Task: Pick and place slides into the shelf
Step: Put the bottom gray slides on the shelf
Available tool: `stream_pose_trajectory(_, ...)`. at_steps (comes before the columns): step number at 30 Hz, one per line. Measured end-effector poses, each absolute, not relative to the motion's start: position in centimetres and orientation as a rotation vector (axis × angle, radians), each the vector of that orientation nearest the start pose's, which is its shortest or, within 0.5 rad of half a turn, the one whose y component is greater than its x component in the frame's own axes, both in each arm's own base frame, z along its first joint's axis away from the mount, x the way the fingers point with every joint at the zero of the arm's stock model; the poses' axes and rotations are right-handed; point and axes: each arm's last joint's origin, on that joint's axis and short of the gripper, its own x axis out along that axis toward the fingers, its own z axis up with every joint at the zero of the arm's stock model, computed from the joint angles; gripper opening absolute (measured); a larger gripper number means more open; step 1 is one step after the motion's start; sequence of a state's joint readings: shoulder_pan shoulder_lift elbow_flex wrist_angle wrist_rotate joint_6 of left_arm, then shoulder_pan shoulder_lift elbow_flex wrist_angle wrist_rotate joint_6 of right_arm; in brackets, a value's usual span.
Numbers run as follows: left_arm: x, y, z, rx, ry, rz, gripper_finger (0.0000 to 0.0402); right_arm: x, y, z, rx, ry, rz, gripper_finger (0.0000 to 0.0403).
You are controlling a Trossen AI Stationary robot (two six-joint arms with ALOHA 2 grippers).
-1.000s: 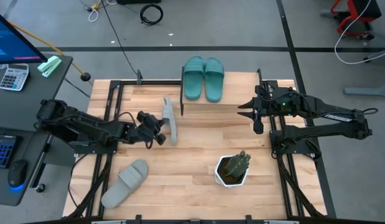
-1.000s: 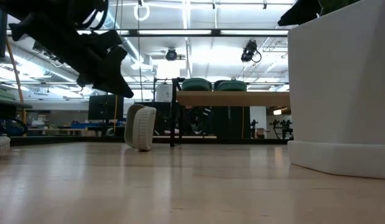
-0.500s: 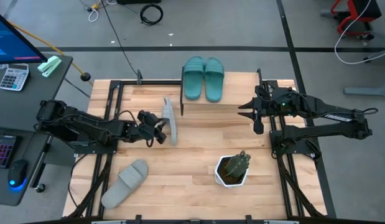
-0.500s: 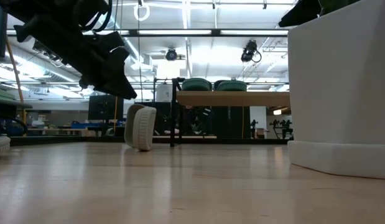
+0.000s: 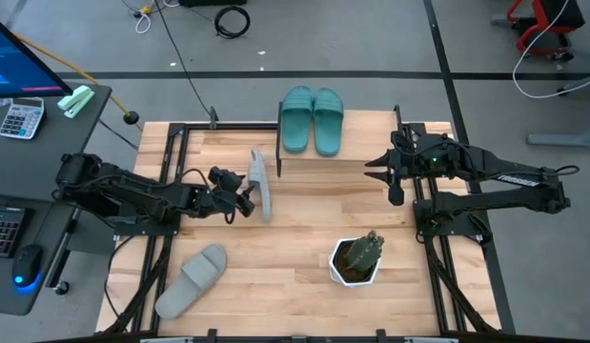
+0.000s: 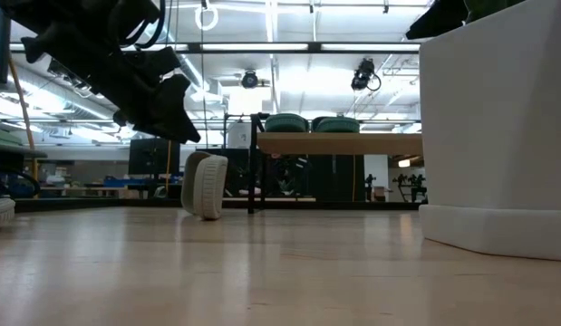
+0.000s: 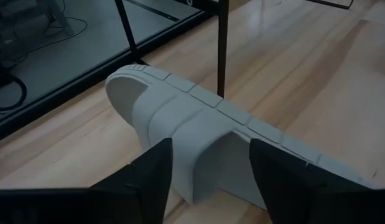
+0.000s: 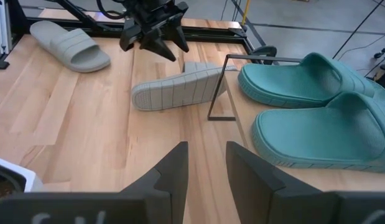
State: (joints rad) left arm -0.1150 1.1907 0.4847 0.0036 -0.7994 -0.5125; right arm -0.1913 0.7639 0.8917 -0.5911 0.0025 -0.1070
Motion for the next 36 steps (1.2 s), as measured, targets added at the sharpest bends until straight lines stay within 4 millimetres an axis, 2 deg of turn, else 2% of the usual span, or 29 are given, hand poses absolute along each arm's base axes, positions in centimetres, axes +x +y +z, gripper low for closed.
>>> stream_pose_trajectory(9,21.56,-0.41,17.84,-0.162,0.456,0.789,0.0252,14.85,-2.88,33.37,-0.051,0.47,-0.168,0.0114)
stream_pose_trajectory(18,21.59,-0.47,17.81,-0.172,0.465,0.767,0.0239,14.85,-2.87,33.36,-0.042,0.47,-0.166,0.0114)
stream_pose_trajectory(29,21.59,-0.45,17.82,-0.143,0.476,0.76,0.024,14.85,-2.87,33.37,-0.035,0.469,-0.168,0.0114)
stream_pose_trajectory(36,21.53,0.15,17.84,-0.109,0.474,0.814,0.0243,14.85,-2.87,33.37,-0.035,0.468,-0.168,0.0114)
